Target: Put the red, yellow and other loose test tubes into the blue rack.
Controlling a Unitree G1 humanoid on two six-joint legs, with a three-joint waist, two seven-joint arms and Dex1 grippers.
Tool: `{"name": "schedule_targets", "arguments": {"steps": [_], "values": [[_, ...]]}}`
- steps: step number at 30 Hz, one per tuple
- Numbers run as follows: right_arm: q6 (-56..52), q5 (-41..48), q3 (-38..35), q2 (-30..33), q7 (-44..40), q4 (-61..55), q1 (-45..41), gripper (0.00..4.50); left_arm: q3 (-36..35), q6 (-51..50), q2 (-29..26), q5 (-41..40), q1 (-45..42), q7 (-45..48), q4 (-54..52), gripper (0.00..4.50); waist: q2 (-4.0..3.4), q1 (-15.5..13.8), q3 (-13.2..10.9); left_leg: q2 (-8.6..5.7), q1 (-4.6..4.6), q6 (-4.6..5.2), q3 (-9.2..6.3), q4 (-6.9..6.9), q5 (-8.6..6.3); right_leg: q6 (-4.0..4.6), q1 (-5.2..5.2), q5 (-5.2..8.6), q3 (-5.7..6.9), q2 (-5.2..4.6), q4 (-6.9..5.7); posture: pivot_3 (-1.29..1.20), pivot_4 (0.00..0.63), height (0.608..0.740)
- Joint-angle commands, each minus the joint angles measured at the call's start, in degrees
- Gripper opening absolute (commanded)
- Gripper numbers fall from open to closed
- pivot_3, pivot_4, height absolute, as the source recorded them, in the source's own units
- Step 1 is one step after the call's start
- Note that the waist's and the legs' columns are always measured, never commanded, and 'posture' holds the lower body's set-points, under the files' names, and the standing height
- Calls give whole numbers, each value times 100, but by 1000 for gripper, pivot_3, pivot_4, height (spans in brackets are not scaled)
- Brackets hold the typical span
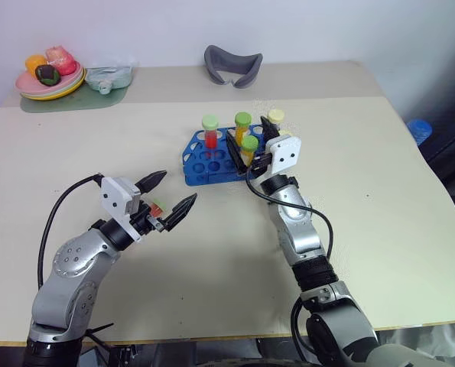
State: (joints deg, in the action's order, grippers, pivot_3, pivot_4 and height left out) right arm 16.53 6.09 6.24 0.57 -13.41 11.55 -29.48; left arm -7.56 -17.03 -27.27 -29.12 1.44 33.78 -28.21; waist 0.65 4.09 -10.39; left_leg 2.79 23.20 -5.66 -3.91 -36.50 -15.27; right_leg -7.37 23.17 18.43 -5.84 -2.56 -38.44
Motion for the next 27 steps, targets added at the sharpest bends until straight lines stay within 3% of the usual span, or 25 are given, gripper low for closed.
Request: {"name": "schedule_targets", "arguments": {"steps": [1, 5, 11, 14, 17, 20, 23, 27], "values": [[-431, 181, 22, 217, -288, -1151, -47, 4451, -230, 0, -220, 65, -74, -5, -179, 4500, 0, -1, 0, 0, 0, 0, 0, 0, 0, 0, 0, 0, 0, 0, 0, 0, 150, 740], [-1411, 386, 84, 1037, -1066, -2101, 1, 4451, -605, -391, -675, -45, -237, -65, -126, 4500, 0, -11, 0, 0, 0, 0, -2, -3, 0, 0, -1, 0, 0, 1, -2, 0, 150, 740], [-2816, 1374, 239, 2550, -2767, -3247, 479, 4451, -854, -1272, -1230, -319, -488, -119, -212, 4500, 0, -10, 0, -2, 0, 4, -6, -4, -2, 0, -10, 0, 2, 0, 8, 0, 150, 740], [-3049, 1471, 231, 3072, -3270, -3405, 662, 4451, -946, -2700, -1766, -796, -797, -325, -245, 4500, 2, -1, -1, -2, -1, 5, -10, -7, -3, 0, -11, 0, 3, 4, 3, 0, 150, 740], [-3106, 1449, 271, 3219, -3455, -3426, 687, 4451, -532, -3875, -2455, -631, -1105, -618, -497, 4500, 3, 6, -2, -1, -3, 6, -14, -12, -3, 0, -12, 0, 3, 8, 1, 0, 150, 740], [-3196, 1415, 336, 3365, -3680, -3485, 703, 4451, -154, -5366, -2770, -858, -1911, -845, -297, 4500, 3, -18, -2, -3, -2, 6, -17, -17, -3, -1, -17, 1, 6, 7, 2, 0, 150, 740], [-3330, 1455, 376, 3564, -3943, -3608, 762, 4451, 192, -6743, -2805, -936, -2815, -915, 64, 4500, 5, -23, -3, -4, 8, 10, -29, -31, -6, -1, -23, 1, 18, 8, 9, 0, 150, 740], [-3593, 1587, 413, 3929, -4355, -3826, 879, 4451, 862, -7466, -2916, -1140, -3547, -774, 221, 4500, 5, -12, -4, -6, 10, 14, -36, -40, -8, -1, -29, 1, 24, 8, 10, 0, 150, 740]]}}
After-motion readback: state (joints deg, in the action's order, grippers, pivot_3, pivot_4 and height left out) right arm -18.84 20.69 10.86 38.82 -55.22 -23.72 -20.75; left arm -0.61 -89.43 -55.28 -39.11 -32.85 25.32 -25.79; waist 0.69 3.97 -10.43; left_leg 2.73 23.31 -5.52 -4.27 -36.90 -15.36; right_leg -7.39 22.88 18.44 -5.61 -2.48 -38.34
